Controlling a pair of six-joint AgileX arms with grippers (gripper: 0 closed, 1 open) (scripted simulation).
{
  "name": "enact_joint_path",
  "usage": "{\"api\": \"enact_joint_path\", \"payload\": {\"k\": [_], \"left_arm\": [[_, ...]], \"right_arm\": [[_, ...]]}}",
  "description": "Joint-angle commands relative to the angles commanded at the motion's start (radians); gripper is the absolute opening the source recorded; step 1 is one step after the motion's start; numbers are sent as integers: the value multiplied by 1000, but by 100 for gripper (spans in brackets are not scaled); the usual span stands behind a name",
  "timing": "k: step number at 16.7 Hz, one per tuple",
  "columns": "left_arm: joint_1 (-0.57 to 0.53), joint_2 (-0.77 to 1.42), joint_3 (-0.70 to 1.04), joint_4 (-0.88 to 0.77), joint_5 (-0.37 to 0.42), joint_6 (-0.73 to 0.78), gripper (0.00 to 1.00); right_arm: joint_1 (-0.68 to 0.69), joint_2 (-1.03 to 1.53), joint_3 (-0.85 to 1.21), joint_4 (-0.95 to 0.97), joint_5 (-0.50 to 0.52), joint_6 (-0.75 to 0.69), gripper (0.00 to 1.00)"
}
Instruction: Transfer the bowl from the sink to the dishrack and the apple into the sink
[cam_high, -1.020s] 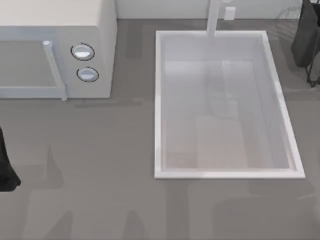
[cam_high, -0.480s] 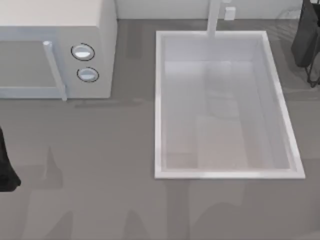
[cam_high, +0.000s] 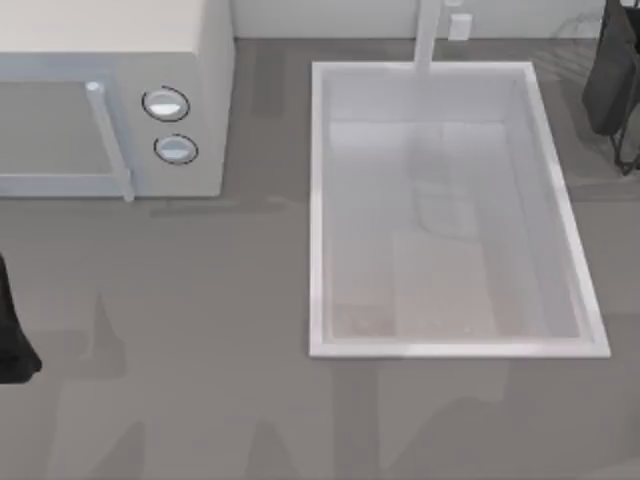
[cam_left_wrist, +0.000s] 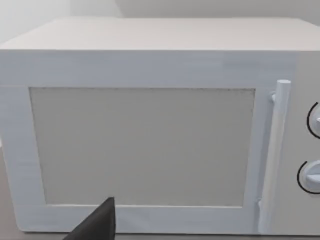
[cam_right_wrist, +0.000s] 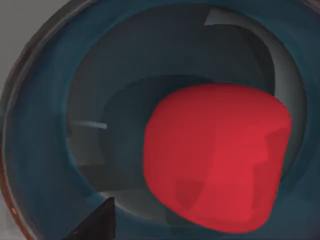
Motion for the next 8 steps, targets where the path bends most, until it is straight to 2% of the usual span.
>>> {"api": "enact_joint_path", "payload": {"k": [8], "left_arm": [[0,0,0,0,0,0,100]], "right_arm": [[-1,153,-185,342,2,3,100]]}}
